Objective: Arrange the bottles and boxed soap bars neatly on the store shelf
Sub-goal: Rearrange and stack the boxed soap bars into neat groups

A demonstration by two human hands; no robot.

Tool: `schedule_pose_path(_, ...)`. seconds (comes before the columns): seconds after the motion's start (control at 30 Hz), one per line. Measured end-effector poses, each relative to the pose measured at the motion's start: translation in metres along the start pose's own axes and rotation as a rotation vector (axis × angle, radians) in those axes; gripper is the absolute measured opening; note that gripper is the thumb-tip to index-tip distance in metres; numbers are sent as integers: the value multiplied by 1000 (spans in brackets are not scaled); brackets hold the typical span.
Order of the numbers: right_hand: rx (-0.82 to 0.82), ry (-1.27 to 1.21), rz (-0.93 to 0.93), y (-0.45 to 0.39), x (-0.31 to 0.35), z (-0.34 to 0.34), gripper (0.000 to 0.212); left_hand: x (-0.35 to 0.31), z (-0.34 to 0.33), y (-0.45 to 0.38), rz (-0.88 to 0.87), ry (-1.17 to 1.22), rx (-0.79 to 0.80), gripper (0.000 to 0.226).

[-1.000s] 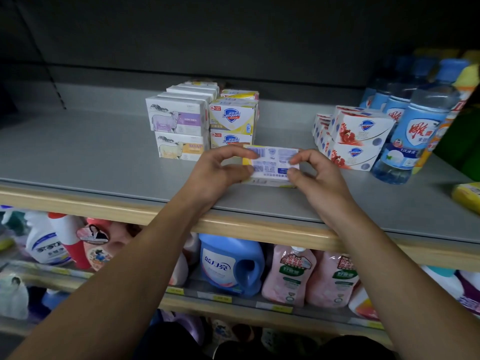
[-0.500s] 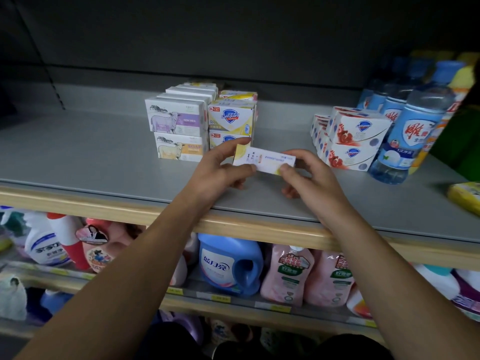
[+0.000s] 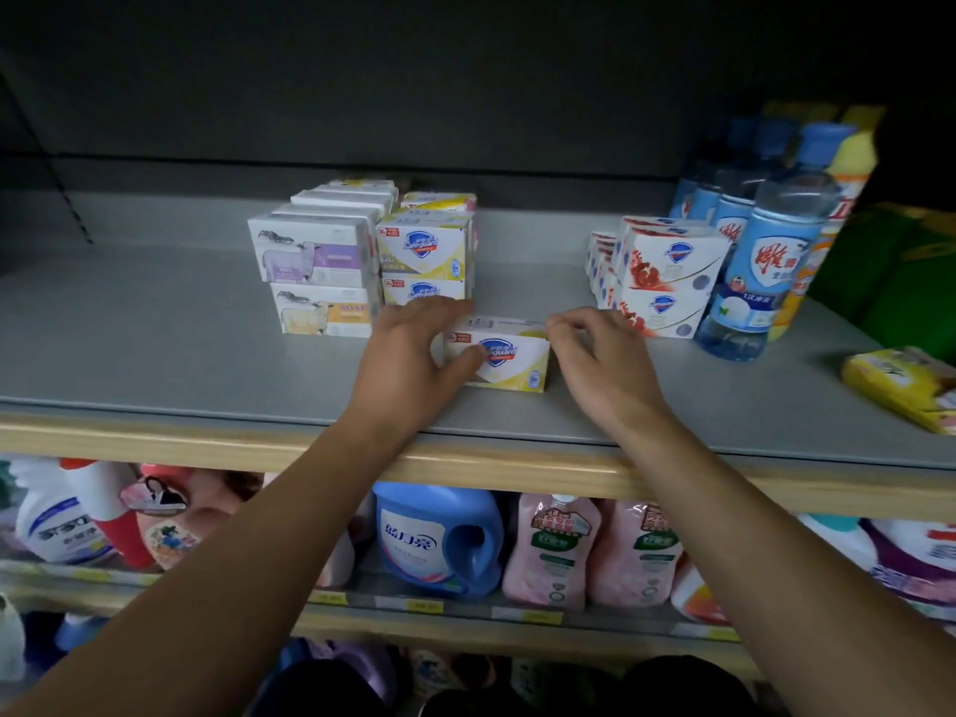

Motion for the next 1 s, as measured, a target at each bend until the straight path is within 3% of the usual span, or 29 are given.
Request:
schedule_pose_path(0.1, -142, 174, 111, -12, -1, 38, 42, -18, -9, -2, -168, -156, 47, 42)
schedule_pose_path(0.2, -283, 394, 214, -34, -2, 73, 52, -20, -19, -15, -135, -219, 118, 46)
schedule_pose_path(0.43, -232, 701, 226, -83, -20, 76, 61, -20, -58, -48, -120, -324, 207, 47)
schedule_pose_path(0.6, -299, 711, 255, -84, -32, 65, 62, -18, -91, -81, -109, -403, 149, 45)
schedule_pose_path(1.0, -372, 553, 265, -85, -36, 65, 60, 24, -191, -194, 23, -451, 185, 42)
Point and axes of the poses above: each hand's wrist, its own y-axis away from the middle knuckle, its own z-axis out of the back of the hand, x = y × z, the point moved 8 cm from there along -y, towards the middle knuckle, and after that the axes turned 2 degrees about -z, right-handed, at the moved point
